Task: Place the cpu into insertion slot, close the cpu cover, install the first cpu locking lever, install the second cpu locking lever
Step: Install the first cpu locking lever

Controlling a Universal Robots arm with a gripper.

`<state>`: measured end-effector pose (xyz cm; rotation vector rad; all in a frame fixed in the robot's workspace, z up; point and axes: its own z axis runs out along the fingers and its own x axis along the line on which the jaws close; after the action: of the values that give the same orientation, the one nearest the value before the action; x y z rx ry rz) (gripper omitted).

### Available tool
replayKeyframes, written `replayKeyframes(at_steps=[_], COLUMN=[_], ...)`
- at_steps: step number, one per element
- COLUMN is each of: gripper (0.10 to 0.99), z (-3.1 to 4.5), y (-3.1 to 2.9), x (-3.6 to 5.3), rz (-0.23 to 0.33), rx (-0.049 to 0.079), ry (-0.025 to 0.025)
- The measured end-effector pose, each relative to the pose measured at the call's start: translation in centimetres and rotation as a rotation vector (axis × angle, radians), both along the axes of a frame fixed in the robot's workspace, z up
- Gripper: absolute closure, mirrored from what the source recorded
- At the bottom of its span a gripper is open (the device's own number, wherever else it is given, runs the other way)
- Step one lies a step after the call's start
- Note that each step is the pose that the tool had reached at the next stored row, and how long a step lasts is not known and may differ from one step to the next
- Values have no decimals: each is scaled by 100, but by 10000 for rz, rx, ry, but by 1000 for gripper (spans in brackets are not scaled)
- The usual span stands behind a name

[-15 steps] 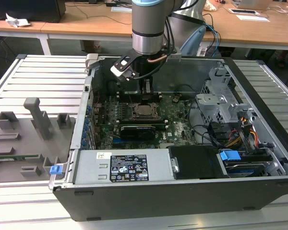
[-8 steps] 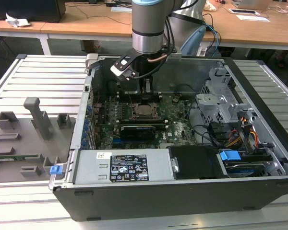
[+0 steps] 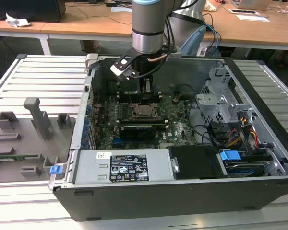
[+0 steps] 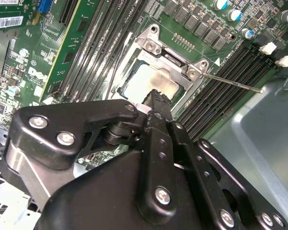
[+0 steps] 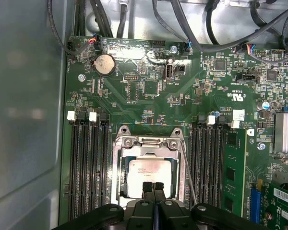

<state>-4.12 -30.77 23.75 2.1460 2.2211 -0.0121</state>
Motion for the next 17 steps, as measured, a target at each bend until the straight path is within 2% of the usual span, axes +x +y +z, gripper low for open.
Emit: replayKeyframes(at_steps=[6, 17], gripper=[980, 980], z=[13, 86], y=[0, 0], x=[0, 0], rz=[1, 0], rx=[-19, -69], ry=[0, 0])
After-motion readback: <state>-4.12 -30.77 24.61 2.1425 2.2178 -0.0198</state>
